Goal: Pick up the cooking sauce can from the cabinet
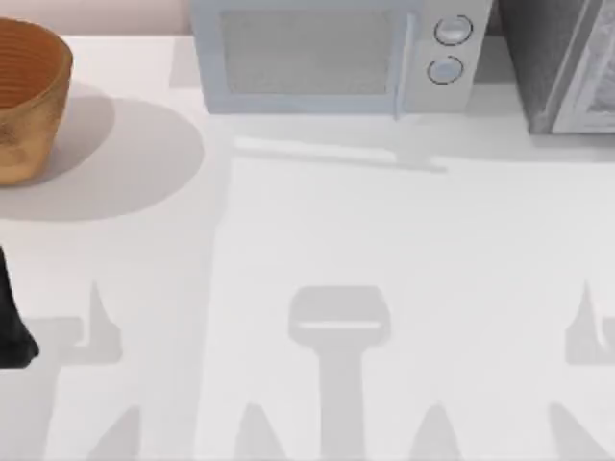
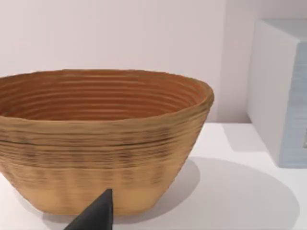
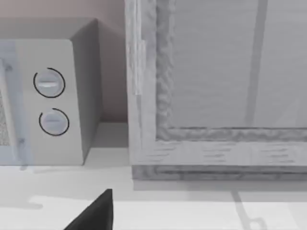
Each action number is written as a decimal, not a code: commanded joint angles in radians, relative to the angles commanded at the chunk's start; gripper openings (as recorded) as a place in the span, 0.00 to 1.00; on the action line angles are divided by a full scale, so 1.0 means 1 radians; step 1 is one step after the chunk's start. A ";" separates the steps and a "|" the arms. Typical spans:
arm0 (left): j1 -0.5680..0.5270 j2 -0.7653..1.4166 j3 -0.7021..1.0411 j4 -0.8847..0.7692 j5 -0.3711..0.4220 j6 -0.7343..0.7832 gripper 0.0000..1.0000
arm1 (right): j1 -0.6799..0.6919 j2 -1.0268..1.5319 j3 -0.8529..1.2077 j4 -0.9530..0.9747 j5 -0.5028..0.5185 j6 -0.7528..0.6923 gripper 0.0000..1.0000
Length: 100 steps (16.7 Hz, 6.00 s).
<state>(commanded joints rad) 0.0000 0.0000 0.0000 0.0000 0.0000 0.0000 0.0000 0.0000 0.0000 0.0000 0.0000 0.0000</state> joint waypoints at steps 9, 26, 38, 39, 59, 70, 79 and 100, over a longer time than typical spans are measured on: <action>0.000 0.000 0.000 0.000 0.000 0.000 1.00 | 0.029 0.176 0.259 -0.045 0.025 0.004 1.00; 0.000 0.000 0.000 0.000 0.000 0.000 1.00 | 0.164 1.185 1.548 -0.374 0.175 0.016 1.00; 0.000 0.000 0.000 0.000 0.000 0.000 1.00 | 0.181 1.327 1.742 -0.416 0.197 0.016 1.00; 0.000 0.000 0.000 0.000 0.000 0.000 1.00 | 0.185 1.341 1.754 -0.414 0.200 0.018 1.00; 0.000 0.000 0.000 0.000 0.000 0.000 1.00 | 0.192 1.744 2.140 -0.403 0.220 0.021 1.00; 0.000 0.000 0.000 0.000 0.000 0.000 1.00 | 0.186 1.777 2.176 -0.406 0.215 0.021 0.62; 0.000 0.000 0.000 0.000 0.000 0.000 1.00 | 0.186 1.777 2.176 -0.406 0.215 0.021 0.00; 0.000 0.000 0.000 0.000 0.000 0.000 1.00 | 0.384 1.376 2.114 -0.747 0.406 0.025 0.00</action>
<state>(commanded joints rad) 0.0000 0.0000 0.0000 0.0000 0.0000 0.0000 0.3844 1.3760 2.1140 -0.7470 0.4057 0.0246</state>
